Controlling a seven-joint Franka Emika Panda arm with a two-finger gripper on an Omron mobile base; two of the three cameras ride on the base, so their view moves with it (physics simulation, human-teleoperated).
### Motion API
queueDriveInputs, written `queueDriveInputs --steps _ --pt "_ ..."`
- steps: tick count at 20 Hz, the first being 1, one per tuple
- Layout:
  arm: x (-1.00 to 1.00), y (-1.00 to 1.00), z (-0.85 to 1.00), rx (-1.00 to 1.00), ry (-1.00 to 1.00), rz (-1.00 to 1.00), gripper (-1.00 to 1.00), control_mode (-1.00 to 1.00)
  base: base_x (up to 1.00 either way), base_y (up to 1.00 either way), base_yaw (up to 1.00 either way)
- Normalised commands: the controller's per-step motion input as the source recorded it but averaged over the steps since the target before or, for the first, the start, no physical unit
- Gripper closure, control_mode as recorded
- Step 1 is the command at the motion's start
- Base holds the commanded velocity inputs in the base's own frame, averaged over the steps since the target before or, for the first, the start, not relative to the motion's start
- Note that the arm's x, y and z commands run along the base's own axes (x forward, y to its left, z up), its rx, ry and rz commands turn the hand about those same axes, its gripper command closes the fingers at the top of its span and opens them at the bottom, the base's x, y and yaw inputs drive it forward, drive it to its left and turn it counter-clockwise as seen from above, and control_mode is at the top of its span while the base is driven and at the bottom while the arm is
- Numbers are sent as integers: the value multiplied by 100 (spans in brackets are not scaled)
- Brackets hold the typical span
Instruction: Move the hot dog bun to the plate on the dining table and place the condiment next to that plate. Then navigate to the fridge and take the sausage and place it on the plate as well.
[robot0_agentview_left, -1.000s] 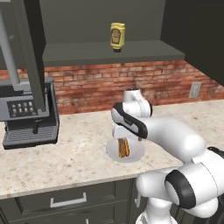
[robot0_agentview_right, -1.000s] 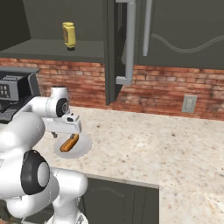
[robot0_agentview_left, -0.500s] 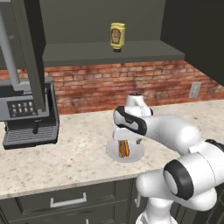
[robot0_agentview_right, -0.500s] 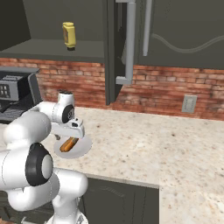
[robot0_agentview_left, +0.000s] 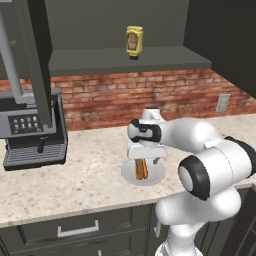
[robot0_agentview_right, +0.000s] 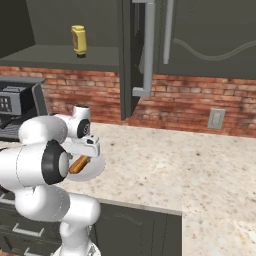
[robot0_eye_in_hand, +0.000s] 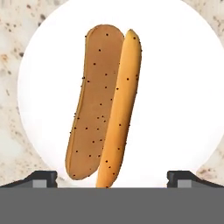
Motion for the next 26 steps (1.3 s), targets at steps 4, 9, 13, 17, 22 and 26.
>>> queueDriveInputs --steps 4,9,13,17,22,26 --pt "14 3 -25 0 0 0 -100 -100 0 0 0" --pt "0 3 -28 0 0 0 -100 -100 0 0 0" --pt "0 2 -29 0 0 0 -100 -100 0 0 0" --pt "0 2 -28 0 0 0 -100 -100 0 0 0" --pt "-2 3 -24 0 -2 0 100 -100 0 0 0" --pt "-10 2 -9 1 -13 0 100 -100 0 0 0"
